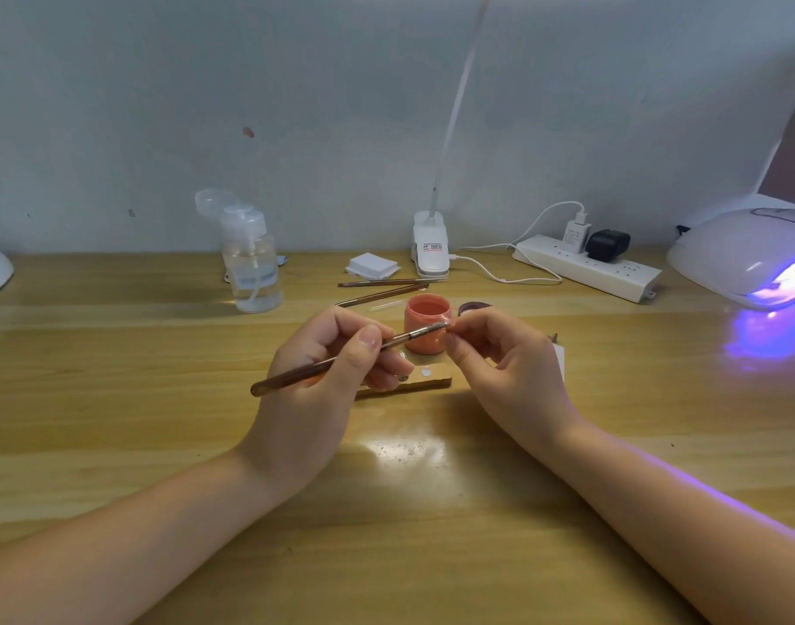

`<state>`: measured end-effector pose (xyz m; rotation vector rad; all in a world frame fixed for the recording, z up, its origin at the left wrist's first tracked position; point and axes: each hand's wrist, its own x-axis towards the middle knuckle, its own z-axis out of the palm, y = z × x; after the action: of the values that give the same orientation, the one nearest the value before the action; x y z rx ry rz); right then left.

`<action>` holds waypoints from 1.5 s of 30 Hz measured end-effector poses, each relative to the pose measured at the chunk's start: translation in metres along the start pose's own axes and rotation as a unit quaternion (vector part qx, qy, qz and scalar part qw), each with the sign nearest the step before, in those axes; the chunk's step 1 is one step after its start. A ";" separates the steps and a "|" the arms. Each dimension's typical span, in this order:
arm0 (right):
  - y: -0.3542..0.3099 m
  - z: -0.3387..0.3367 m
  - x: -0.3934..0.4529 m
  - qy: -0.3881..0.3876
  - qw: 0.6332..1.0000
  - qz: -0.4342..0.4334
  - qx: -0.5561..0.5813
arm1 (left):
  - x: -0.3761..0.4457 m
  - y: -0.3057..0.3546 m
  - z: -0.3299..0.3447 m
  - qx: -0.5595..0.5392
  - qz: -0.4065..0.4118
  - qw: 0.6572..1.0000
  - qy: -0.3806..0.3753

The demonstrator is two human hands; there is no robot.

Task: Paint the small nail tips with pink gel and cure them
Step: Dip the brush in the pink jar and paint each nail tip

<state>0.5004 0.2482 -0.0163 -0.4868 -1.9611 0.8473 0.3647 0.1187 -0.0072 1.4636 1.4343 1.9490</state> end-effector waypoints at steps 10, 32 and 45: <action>0.004 -0.003 0.002 0.008 0.999 0.042 0.003 | 0.011 -0.012 -0.016 0.058 -0.042 0.988 0.136; 0.013 0.004 0.010 -0.084 0.961 0.128 -0.228 | 0.008 -0.002 -0.010 -0.047 -0.201 0.959 0.194; 0.006 -0.001 -0.001 -0.110 0.932 0.037 -0.343 | 0.003 -0.001 -0.008 -0.045 -0.196 0.963 0.179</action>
<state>0.5016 0.2519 -0.0206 -0.9020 -2.4469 0.2338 0.3566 0.1168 -0.0062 0.7342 1.6072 2.0467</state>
